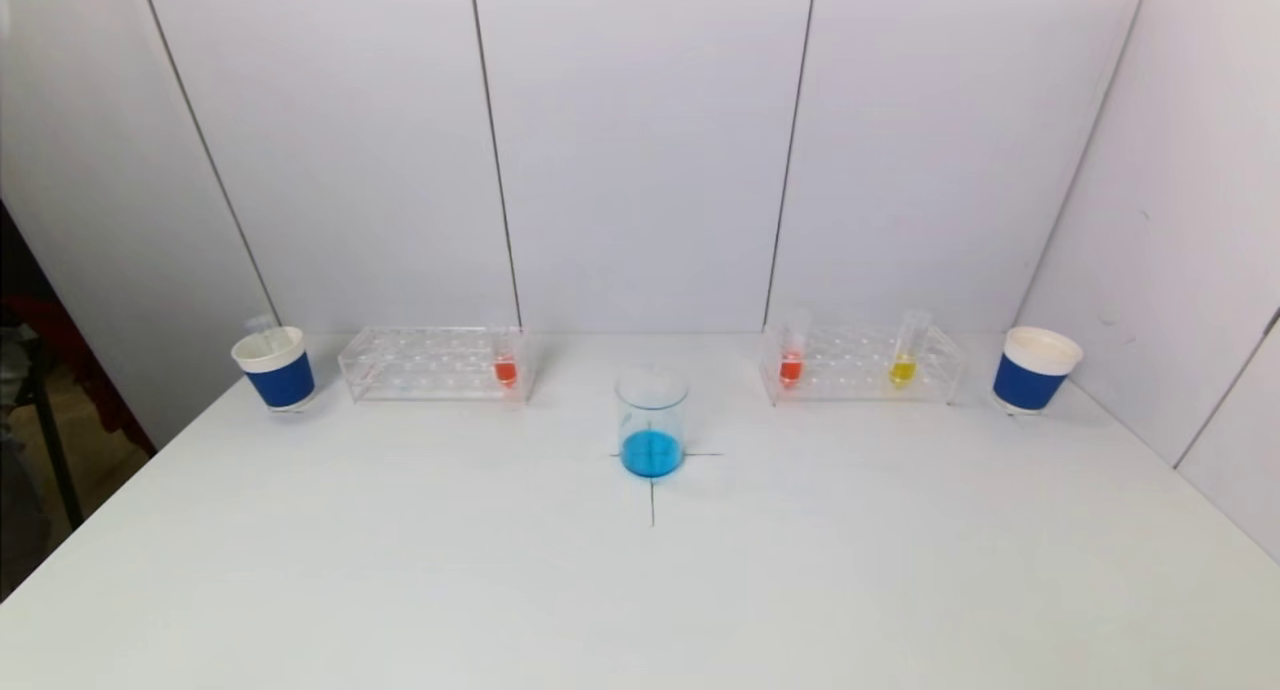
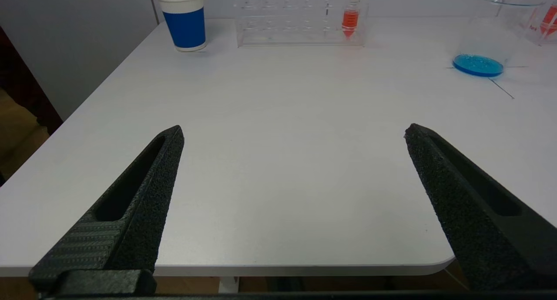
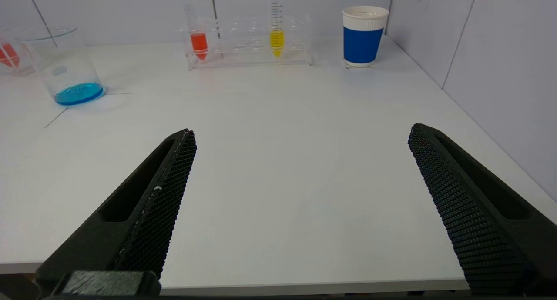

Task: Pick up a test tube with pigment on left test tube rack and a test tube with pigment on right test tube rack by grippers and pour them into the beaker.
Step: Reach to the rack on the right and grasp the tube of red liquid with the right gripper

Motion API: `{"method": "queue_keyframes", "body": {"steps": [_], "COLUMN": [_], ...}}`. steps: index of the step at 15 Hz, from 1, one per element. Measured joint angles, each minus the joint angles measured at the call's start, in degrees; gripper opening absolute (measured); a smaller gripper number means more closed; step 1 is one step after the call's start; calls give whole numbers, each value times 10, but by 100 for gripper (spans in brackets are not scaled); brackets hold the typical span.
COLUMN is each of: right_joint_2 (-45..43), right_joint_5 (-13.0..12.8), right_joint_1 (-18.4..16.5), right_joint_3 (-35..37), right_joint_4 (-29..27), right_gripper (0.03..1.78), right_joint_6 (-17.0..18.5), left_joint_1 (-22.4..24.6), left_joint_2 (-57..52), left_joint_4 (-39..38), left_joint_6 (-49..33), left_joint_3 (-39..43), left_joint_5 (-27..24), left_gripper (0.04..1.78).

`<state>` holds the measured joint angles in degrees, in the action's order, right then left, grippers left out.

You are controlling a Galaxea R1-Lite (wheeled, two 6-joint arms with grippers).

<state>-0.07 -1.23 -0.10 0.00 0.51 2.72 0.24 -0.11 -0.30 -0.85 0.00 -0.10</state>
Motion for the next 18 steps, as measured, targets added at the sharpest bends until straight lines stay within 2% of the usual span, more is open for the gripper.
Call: {"method": "queue_keyframes", "body": {"steps": [3, 9, 13, 18], "right_joint_2": [0, 0, 16, 106], "right_joint_5": [0, 9, 23, 26], "right_joint_1": [0, 0, 0, 2], "right_joint_3": [0, -9, -77, -187], "right_joint_4": [1, -7, -17, -10], "right_gripper": [177, 177, 177, 177], "right_joint_6": [1, -23, -20, -20], "left_joint_1": [0, 0, 0, 0], "left_joint_2": [0, 0, 0, 0], "left_joint_4": [0, 0, 0, 0], "left_joint_6": [0, 0, 0, 0], "left_joint_3": [0, 0, 0, 0], "left_joint_5": [0, 0, 0, 0], "left_gripper": [177, 177, 177, 177]}}
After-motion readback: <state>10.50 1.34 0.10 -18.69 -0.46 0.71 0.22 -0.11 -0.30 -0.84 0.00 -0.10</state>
